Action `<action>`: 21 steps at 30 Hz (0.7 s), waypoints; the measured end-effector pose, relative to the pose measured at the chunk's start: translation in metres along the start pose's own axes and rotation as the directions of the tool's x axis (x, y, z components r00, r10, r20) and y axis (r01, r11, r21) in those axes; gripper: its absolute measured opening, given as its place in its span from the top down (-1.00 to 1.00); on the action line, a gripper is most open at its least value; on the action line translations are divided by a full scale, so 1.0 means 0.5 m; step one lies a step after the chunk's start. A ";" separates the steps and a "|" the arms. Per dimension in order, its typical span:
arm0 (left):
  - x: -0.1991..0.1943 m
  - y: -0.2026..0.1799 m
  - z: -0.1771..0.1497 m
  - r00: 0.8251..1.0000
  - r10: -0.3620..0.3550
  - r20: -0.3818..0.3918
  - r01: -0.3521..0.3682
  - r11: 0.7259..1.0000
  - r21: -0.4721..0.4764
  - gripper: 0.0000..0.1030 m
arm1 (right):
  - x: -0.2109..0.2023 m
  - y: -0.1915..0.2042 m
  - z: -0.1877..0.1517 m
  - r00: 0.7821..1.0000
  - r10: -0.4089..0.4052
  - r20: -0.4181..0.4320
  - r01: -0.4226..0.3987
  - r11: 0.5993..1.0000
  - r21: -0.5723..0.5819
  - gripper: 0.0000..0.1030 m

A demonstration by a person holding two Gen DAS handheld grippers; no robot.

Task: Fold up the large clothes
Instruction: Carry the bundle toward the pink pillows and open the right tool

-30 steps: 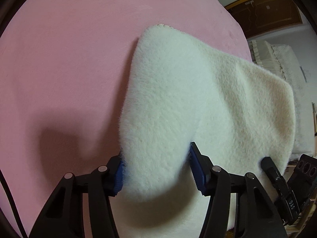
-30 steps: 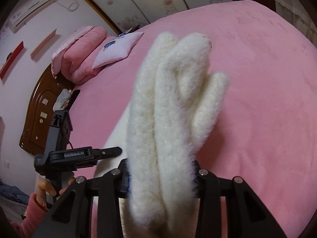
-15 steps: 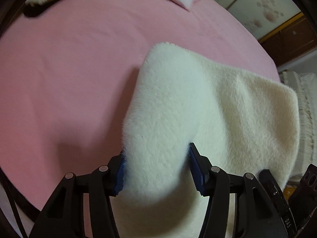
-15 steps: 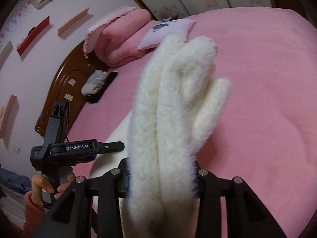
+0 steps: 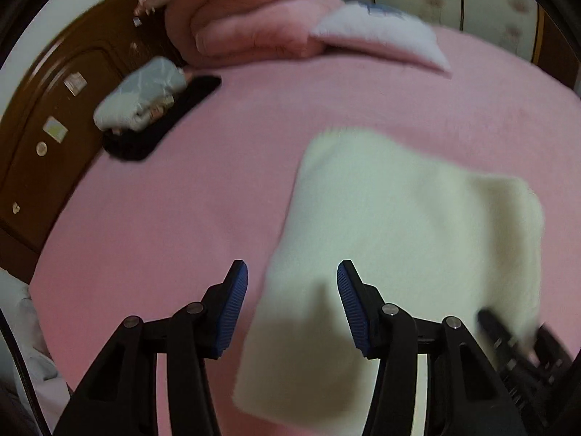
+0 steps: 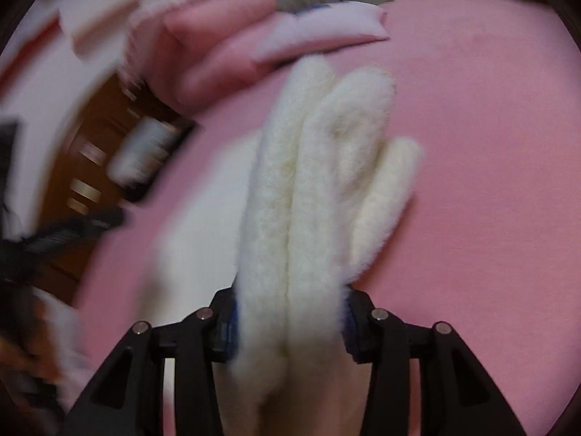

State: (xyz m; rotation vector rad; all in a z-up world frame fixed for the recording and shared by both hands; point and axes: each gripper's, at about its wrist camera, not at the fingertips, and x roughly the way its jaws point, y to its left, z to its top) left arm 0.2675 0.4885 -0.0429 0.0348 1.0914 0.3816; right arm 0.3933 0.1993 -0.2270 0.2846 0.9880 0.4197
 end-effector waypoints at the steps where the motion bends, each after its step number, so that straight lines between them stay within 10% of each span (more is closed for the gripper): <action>1: 0.004 0.010 -0.020 1.000 -0.017 -0.010 0.017 1.000 -0.009 0.03 | -0.009 -0.018 -0.007 1.000 0.014 0.005 -0.014 0.999 0.033 0.04; 5: -0.005 0.028 -0.101 0.999 -0.045 -0.006 0.045 0.998 -0.038 0.01 | -0.091 -0.063 -0.044 1.000 -0.003 0.030 0.003 1.000 0.007 -0.35; 11: -0.059 0.011 -0.165 0.990 -0.133 -0.046 0.122 0.975 -0.188 -0.09 | -0.271 -0.086 -0.147 0.993 -0.113 0.011 0.114 0.981 -0.158 -0.39; 17: -0.223 -0.101 -0.250 0.953 -0.289 -0.093 0.253 0.925 -0.285 -0.35 | -0.464 -0.176 -0.292 0.967 -0.163 -0.194 0.177 0.982 0.059 -0.42; 21: -0.312 -0.196 -0.356 0.942 -0.289 -0.169 0.242 0.937 -0.253 -0.51 | -0.552 -0.216 -0.396 0.909 -0.239 -0.343 0.276 0.959 0.062 -0.72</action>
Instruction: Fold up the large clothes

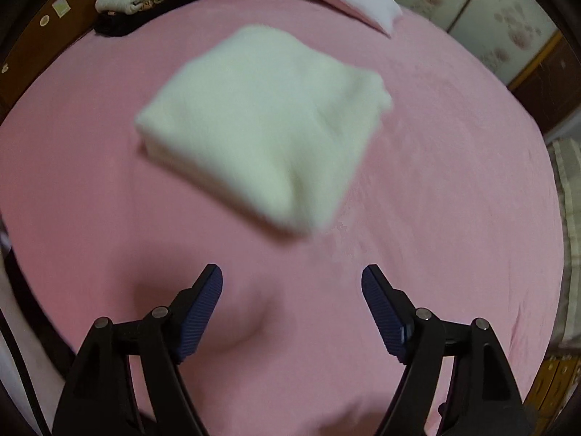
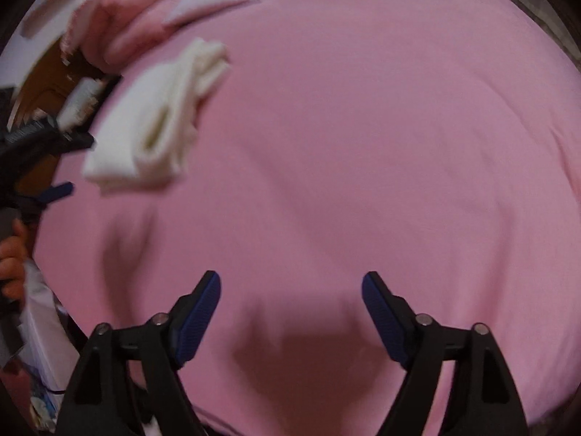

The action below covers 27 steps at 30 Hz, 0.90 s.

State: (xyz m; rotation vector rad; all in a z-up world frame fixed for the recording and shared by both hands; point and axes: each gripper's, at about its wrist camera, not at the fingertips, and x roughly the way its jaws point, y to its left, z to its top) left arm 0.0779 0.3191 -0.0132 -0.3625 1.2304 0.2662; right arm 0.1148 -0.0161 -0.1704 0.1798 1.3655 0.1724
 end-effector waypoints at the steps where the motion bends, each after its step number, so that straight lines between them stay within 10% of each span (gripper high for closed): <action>1: -0.010 -0.030 -0.063 1.000 0.019 -0.015 -0.019 1.000 0.025 -0.51 | -0.008 -0.016 -0.028 1.000 -0.007 -0.027 0.006 1.000 -0.016 -0.75; 12: -0.139 -0.231 -0.495 0.990 0.072 -0.123 -0.043 0.973 0.226 -0.51 | -0.252 -0.281 -0.315 0.991 -0.134 0.009 0.134 0.991 -0.005 -0.86; 27: -0.372 -0.402 -0.573 0.993 0.002 -0.122 0.049 0.910 0.412 -0.59 | -0.498 -0.341 -0.329 0.993 -0.059 0.098 0.041 0.984 0.173 -0.90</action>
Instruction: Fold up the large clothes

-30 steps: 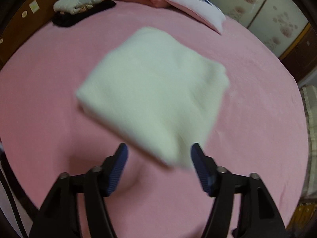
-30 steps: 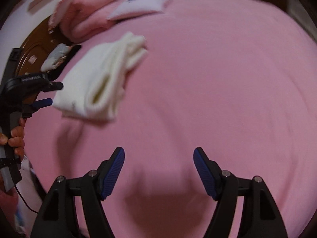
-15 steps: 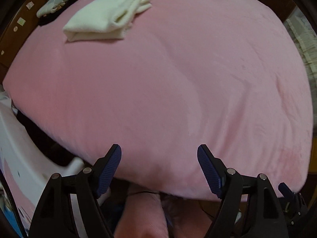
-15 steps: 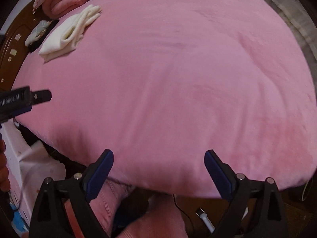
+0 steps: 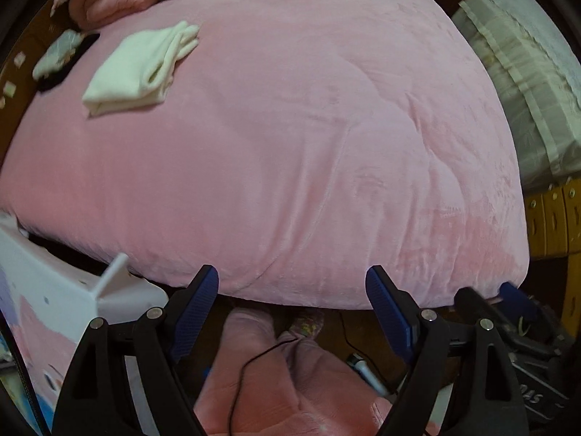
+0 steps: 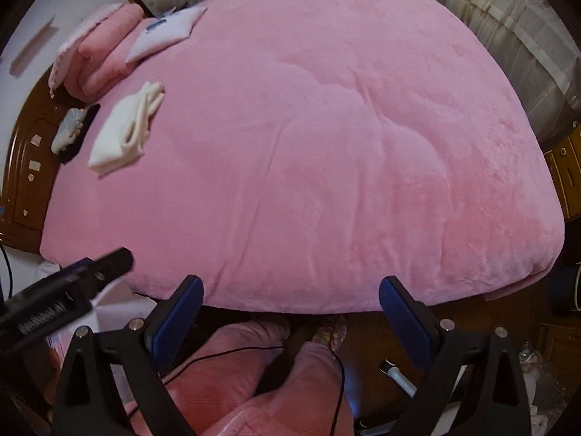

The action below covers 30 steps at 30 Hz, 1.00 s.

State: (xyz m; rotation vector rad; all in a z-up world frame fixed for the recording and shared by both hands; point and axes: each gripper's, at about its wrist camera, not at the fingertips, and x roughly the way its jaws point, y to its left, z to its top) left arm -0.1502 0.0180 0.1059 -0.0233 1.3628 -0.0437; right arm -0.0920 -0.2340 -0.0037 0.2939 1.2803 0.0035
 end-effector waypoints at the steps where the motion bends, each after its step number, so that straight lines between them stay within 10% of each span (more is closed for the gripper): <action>1: -0.011 -0.007 0.005 1.000 -0.002 0.007 0.002 1.000 0.006 -0.59 | -0.014 0.003 0.007 1.000 0.008 0.000 -0.008 1.000 -0.002 -0.90; 10: -0.123 -0.032 -0.001 0.984 0.045 0.175 -0.051 0.998 0.027 -0.61 | -0.122 0.044 0.016 0.989 -0.087 0.124 0.092 0.995 -0.038 -0.90; 19: -0.114 0.037 -0.047 0.980 0.084 0.180 -0.075 0.996 -0.057 -0.61 | -0.117 0.099 -0.020 0.969 -0.102 0.227 0.138 0.979 -0.151 -0.90; 30: -0.080 0.056 -0.062 0.974 0.108 0.201 -0.101 0.994 -0.047 -0.73 | -0.048 0.123 -0.029 0.981 -0.124 0.150 0.150 0.973 -0.175 -0.90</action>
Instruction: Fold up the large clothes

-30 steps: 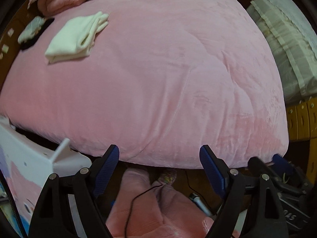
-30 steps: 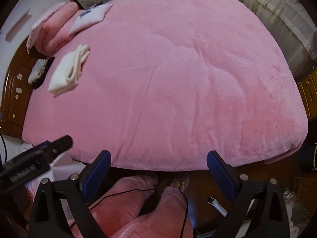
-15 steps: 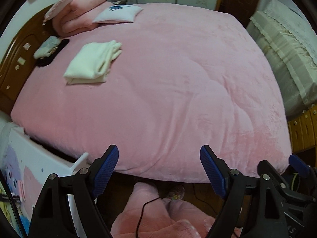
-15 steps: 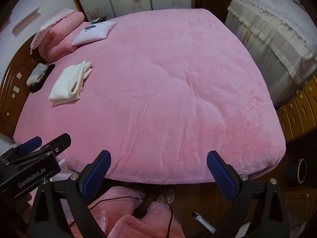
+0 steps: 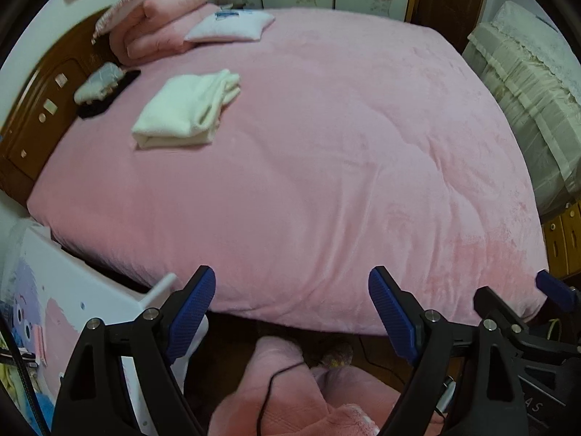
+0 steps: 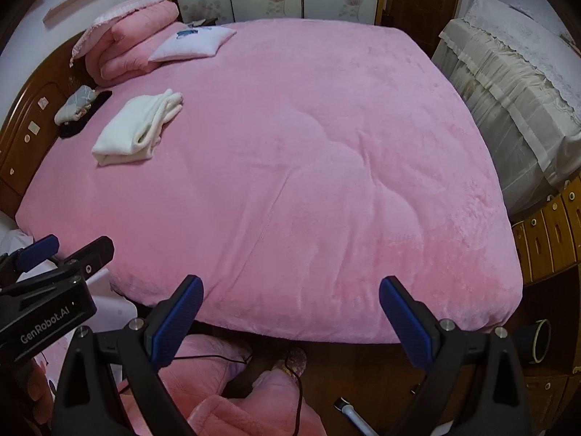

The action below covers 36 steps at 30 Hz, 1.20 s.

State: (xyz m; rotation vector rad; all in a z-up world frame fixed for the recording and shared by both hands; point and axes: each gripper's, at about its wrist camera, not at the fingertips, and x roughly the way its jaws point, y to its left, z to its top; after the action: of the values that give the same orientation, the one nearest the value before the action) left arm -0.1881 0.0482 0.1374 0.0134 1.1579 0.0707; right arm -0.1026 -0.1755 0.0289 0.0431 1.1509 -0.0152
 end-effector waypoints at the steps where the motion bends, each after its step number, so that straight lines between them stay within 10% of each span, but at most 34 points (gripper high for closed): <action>1: 0.003 0.000 0.000 1.000 -0.009 -0.005 0.009 1.000 -0.001 -0.86 | 0.003 -0.003 -0.002 1.000 0.005 -0.010 -0.005 1.000 0.011 -0.90; 36: -0.015 -0.043 0.000 0.999 -0.034 0.024 0.033 0.998 0.048 -0.98 | -0.023 -0.048 0.008 0.998 -0.047 0.044 0.043 0.995 0.089 -1.00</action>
State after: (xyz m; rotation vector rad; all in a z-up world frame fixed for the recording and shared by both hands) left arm -0.1902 0.0262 0.1429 0.0369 1.1349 0.0131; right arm -0.1045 -0.1998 0.0404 0.0948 1.1043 -0.1066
